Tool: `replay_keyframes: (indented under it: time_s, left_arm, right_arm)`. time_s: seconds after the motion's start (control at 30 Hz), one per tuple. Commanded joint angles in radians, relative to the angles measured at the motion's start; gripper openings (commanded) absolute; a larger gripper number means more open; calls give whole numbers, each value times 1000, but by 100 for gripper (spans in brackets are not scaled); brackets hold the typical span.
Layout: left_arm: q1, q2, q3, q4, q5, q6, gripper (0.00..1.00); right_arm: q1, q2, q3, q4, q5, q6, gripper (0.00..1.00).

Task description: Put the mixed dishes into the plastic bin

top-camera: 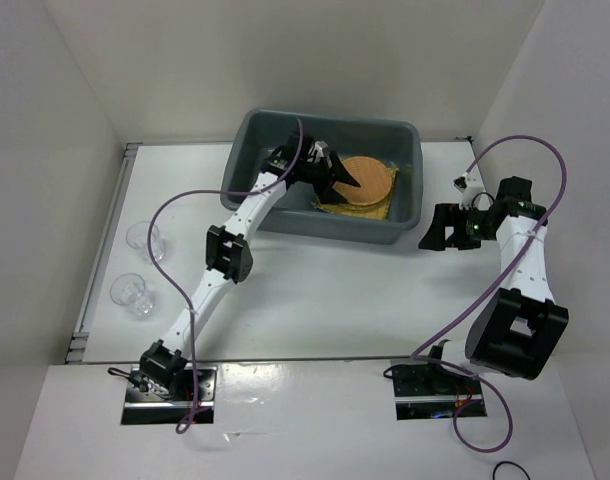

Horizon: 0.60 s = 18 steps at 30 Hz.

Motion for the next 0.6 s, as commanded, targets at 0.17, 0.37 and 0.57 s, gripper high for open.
replay_keyframes:
  time_s: [0.17, 0.37, 0.57]
  left_arm:
    - [-17, -333, 33, -401, -579, 274, 77]
    - [-77, -605, -17, -621, -1445, 474, 100]
    - [131, -981, -815, -569, -1475, 189, 100]
  right_arm:
    - [-7, 0, -1, 23, -27, -16, 94]
    - [-7, -9, -11, 23, -36, -16, 94]
    - [-7, 1, -11, 23, -36, -16, 94]
